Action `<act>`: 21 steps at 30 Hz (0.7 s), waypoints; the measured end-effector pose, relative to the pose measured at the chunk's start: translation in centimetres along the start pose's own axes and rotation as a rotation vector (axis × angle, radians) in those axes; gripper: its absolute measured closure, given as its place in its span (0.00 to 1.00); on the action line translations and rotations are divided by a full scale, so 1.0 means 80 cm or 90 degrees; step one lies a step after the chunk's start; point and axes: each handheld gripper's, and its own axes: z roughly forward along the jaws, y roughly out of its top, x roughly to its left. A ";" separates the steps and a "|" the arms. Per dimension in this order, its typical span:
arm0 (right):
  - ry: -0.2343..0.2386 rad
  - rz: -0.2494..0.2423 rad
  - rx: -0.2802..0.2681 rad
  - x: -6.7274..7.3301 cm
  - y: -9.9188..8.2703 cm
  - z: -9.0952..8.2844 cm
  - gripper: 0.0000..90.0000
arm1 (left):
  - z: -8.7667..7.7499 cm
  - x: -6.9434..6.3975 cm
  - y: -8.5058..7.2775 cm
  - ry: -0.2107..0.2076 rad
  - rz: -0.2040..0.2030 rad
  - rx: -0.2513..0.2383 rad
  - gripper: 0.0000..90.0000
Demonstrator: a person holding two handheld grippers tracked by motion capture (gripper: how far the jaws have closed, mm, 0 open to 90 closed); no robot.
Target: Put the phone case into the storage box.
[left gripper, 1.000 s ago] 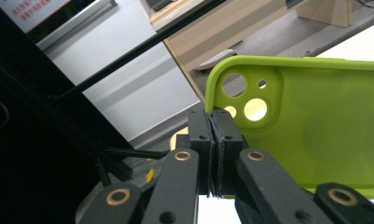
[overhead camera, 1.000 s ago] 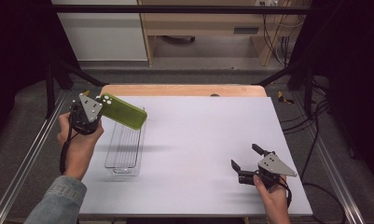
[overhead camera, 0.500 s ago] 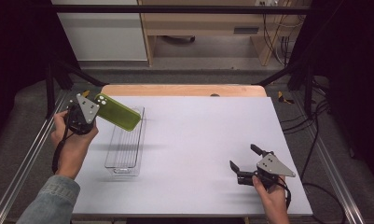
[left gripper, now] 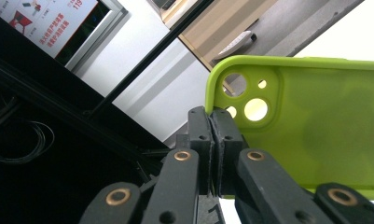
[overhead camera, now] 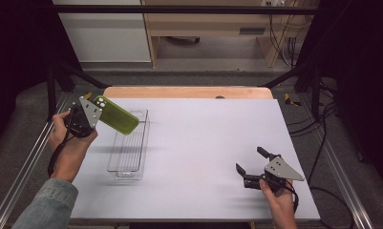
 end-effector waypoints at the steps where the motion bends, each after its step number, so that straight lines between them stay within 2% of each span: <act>1: 0.002 0.000 -0.003 0.000 0.000 -0.001 0.05 | 0.001 0.000 0.000 0.002 0.001 -0.003 0.98; 6: 0.012 0.011 -0.017 0.002 0.002 -0.002 0.05 | 0.002 -0.003 0.001 0.003 0.006 -0.010 0.98; 8: 0.016 0.011 -0.020 0.004 0.002 -0.003 0.04 | 0.005 -0.003 0.003 -0.001 0.021 -0.004 0.98; 10: 0.019 0.023 -0.027 0.003 0.002 -0.002 0.05 | 0.005 -0.001 0.004 0.005 0.023 -0.004 0.98; 11: 0.021 0.024 -0.029 0.003 0.003 -0.002 0.05 | 0.006 -0.001 0.003 0.002 0.015 -0.005 0.98; 14: 0.026 0.014 -0.021 0.006 0.002 -0.001 0.05 | 0.008 -0.001 0.003 0.005 0.032 0.001 0.98; 21: 0.033 0.007 -0.015 0.010 0.001 0.004 0.05 | 0.009 -0.002 0.004 0.008 0.047 -0.004 0.98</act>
